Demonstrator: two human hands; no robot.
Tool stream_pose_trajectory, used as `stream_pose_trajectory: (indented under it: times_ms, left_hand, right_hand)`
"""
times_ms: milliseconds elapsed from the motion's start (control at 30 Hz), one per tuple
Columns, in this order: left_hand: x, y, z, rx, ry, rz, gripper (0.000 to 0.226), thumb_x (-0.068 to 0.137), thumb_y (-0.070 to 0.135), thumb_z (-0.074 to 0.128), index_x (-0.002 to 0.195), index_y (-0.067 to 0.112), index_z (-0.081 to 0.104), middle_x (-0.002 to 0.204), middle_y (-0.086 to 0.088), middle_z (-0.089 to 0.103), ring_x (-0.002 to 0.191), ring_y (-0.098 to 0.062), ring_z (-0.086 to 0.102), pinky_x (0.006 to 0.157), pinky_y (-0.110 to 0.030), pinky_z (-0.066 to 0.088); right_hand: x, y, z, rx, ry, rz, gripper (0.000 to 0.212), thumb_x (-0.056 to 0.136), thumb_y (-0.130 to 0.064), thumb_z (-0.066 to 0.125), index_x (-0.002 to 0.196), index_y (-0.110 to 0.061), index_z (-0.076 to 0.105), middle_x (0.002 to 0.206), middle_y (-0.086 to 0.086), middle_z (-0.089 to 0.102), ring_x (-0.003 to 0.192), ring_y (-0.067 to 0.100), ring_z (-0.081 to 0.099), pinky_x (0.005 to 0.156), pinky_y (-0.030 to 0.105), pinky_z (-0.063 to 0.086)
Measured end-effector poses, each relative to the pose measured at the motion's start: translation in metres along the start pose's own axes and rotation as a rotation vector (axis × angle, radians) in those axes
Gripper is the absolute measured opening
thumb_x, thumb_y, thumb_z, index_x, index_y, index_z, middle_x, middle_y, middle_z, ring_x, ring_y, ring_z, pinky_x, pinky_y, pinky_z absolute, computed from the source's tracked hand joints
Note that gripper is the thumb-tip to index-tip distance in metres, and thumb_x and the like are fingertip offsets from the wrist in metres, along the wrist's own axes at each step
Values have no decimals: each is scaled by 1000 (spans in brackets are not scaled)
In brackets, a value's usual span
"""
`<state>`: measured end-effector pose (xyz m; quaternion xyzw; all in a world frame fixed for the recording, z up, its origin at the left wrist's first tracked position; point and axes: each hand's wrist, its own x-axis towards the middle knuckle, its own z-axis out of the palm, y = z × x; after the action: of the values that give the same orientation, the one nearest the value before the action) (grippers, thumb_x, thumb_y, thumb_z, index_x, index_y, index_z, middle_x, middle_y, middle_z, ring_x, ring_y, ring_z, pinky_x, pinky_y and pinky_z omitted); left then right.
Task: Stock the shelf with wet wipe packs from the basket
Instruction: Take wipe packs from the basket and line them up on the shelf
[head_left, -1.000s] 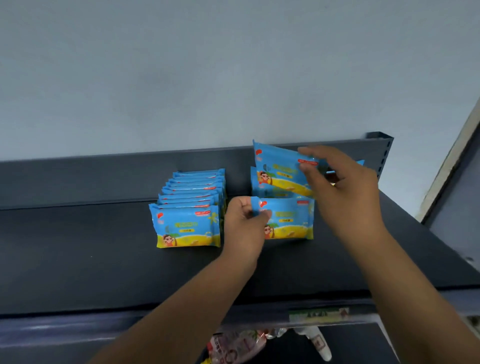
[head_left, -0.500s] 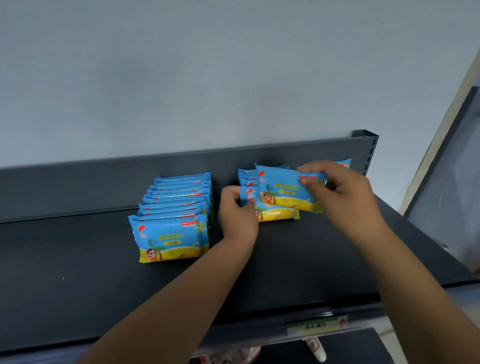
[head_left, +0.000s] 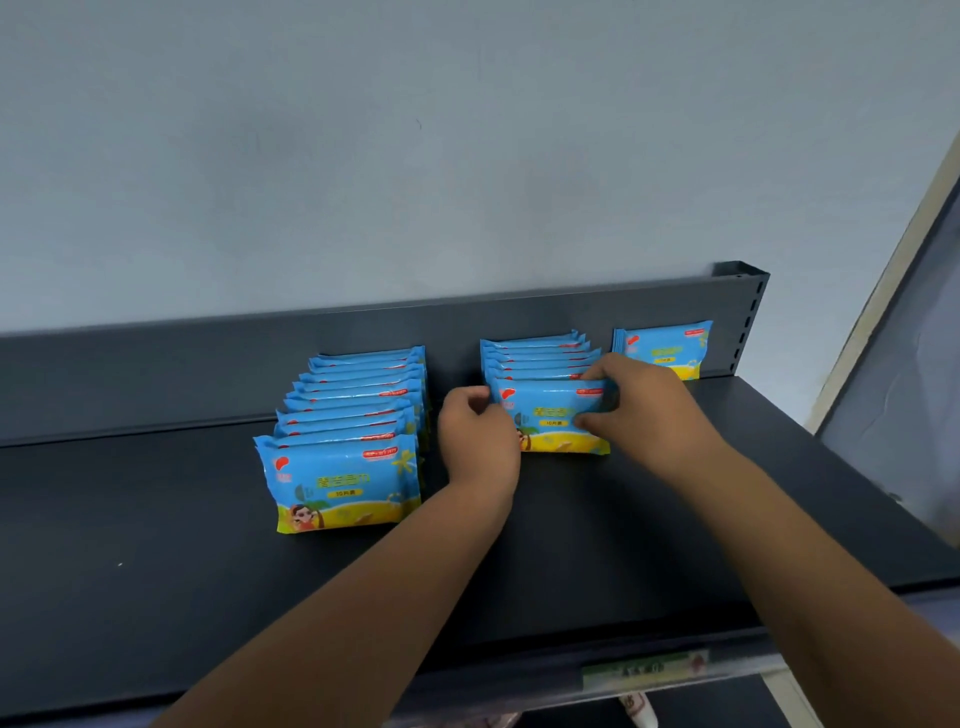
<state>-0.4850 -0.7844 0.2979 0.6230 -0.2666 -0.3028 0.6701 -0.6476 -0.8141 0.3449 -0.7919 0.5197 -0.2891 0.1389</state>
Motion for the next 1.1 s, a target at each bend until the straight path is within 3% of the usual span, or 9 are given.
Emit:
stream_pose_trajectory:
  times_ms: [133, 500, 700, 867, 900, 967, 1000, 1100]
  left_hand:
    - [-4, 2, -1, 4, -43, -11, 29, 92, 3, 63, 117, 18, 63, 110, 3, 67, 99, -13, 69, 80, -35, 63]
    - [-7, 0, -1, 104, -65, 38, 33, 88, 4, 71, 114, 21, 59, 114, 1, 64, 103, -14, 68, 84, -40, 63]
    - [-9, 11, -2, 312, -82, 126, 81, 80, 7, 75, 151, 13, 37, 144, -4, 45, 131, -22, 50, 106, -42, 51]
    - [-20, 20, -11, 571, -118, 329, 81, 81, 19, 74, 152, 12, 35, 152, -6, 42, 148, -30, 30, 126, -43, 25]
    - [-24, 23, -12, 608, -142, 391, 79, 82, 22, 73, 151, 13, 36, 153, -5, 42, 151, -31, 25, 130, -37, 12]
    - [-32, 31, -18, 710, -185, 528, 73, 90, 30, 69, 154, 15, 35, 158, -1, 40, 157, -30, 13, 122, -21, -8]
    - [-36, 36, -22, 783, -193, 609, 71, 94, 34, 64, 155, 14, 35, 161, -1, 37, 158, -30, 7, 121, -22, -7]
    - [-46, 51, -40, 1072, -114, 874, 62, 101, 44, 50, 153, 12, 43, 162, -8, 39, 158, -34, 7, 128, -49, 18]
  right_hand:
    - [4, -6, 6, -69, 32, 5, 43, 79, -20, 82, 112, -19, 55, 114, -1, 57, 102, 19, 58, 84, 37, 51]
    - [-2, -10, 10, -117, 50, 117, 66, 84, -30, 78, 138, -21, 42, 132, 4, 46, 106, 27, 59, 79, 37, 50]
    - [-9, -8, 15, -214, 43, 68, 86, 81, -37, 80, 149, -18, 32, 148, 6, 37, 131, 33, 43, 102, 48, 48]
    - [-15, -11, 17, -229, 94, -73, 74, 89, -36, 74, 150, -12, 39, 156, 7, 38, 146, 28, 33, 119, 43, 34]
    - [-18, -14, 17, -232, 119, -110, 69, 91, -35, 71, 149, -11, 42, 155, 8, 40, 146, 29, 35, 120, 44, 33]
    - [-24, -21, 16, -241, 177, -189, 57, 97, -34, 63, 146, -9, 48, 151, 10, 46, 143, 32, 39, 119, 48, 34]
    - [-27, -26, 16, -237, 198, -219, 52, 99, -32, 58, 145, -9, 49, 150, 10, 48, 144, 31, 39, 119, 49, 33]
    - [-39, -39, 10, -204, 230, -265, 49, 105, -35, 44, 147, -10, 48, 153, 8, 48, 148, 27, 35, 123, 48, 26]
